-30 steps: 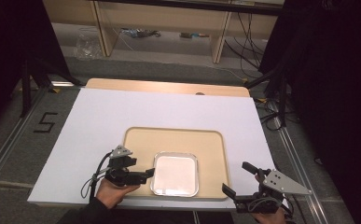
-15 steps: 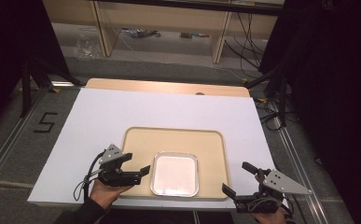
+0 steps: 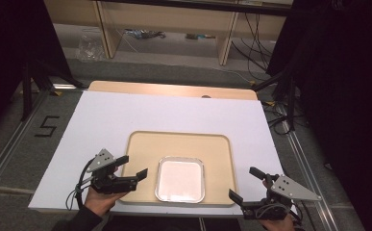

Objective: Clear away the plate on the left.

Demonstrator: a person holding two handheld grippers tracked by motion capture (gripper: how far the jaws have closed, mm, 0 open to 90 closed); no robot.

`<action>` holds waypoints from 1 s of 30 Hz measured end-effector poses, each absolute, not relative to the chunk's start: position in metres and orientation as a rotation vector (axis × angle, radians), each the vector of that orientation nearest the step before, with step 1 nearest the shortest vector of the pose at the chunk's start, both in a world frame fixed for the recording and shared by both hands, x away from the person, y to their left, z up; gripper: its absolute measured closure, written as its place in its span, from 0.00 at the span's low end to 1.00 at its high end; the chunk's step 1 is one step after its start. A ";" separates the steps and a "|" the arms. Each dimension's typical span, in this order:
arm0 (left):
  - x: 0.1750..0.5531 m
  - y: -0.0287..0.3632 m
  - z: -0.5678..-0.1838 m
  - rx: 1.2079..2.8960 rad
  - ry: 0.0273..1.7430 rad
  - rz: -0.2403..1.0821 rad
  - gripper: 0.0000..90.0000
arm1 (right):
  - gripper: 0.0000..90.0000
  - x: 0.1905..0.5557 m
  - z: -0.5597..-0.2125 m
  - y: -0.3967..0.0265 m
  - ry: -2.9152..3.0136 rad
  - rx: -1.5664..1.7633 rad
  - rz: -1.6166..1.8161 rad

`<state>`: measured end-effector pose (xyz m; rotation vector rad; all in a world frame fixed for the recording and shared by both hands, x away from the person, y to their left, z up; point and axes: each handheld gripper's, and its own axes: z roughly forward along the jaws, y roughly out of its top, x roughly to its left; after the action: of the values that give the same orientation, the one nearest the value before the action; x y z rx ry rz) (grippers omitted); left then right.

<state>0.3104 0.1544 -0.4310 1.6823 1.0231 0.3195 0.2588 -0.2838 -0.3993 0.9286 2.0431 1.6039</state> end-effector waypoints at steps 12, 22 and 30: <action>0.299 0.164 -0.428 1.688 0.946 0.343 0.13 | 0.00 0.258 -0.399 -0.284 2.039 0.930 1.618; 0.285 0.167 -0.426 1.696 0.943 0.374 0.13 | 0.00 0.258 -0.399 -0.283 2.044 0.931 1.614; 0.276 0.161 -0.424 1.692 0.946 0.386 0.14 | 0.00 0.259 -0.399 -0.283 2.048 0.946 1.630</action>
<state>0.2756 0.1612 -0.4244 1.6915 0.9459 0.3857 0.2586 -0.2834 -0.3995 0.9462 2.0483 1.6300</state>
